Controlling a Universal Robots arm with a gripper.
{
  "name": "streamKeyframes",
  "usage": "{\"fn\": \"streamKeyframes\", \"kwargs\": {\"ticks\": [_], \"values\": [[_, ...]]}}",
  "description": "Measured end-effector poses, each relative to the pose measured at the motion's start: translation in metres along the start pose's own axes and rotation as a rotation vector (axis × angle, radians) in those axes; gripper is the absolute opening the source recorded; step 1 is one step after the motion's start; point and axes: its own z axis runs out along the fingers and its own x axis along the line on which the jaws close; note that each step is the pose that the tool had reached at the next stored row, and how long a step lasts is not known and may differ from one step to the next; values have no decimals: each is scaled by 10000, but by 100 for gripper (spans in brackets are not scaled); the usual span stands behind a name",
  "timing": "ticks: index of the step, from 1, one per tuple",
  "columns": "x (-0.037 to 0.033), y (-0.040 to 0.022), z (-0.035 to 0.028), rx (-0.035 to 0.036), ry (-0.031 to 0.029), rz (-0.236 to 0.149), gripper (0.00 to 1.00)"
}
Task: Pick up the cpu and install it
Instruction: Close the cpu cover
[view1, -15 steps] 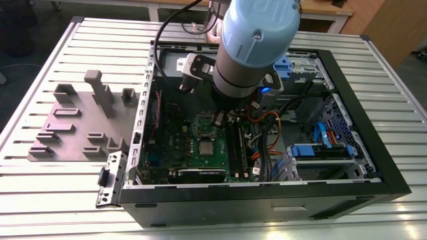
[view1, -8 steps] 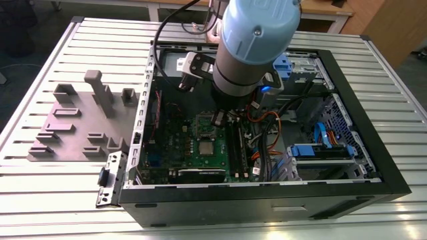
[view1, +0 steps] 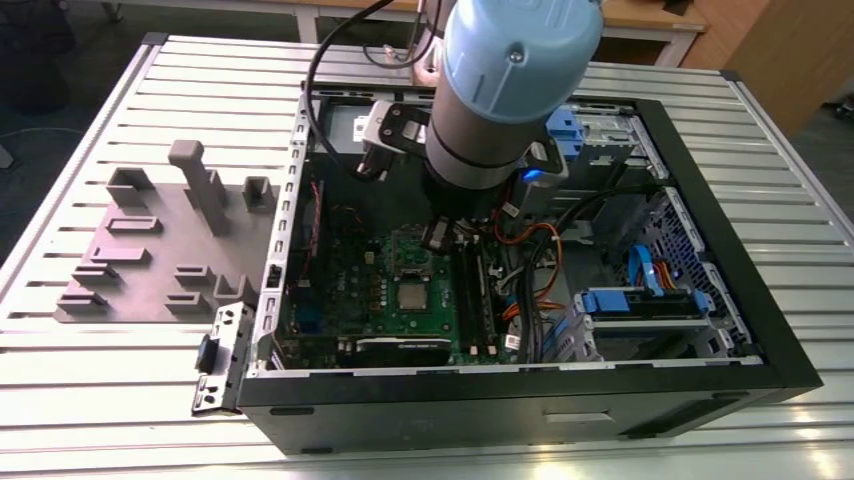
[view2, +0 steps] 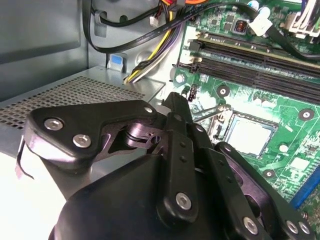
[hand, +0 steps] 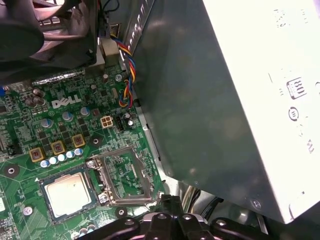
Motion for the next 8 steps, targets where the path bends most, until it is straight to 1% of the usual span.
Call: {"fn": "streamKeyframes", "kwargs": {"ticks": [8], "values": [[-8,7,-28,5,9,0,11]]}}
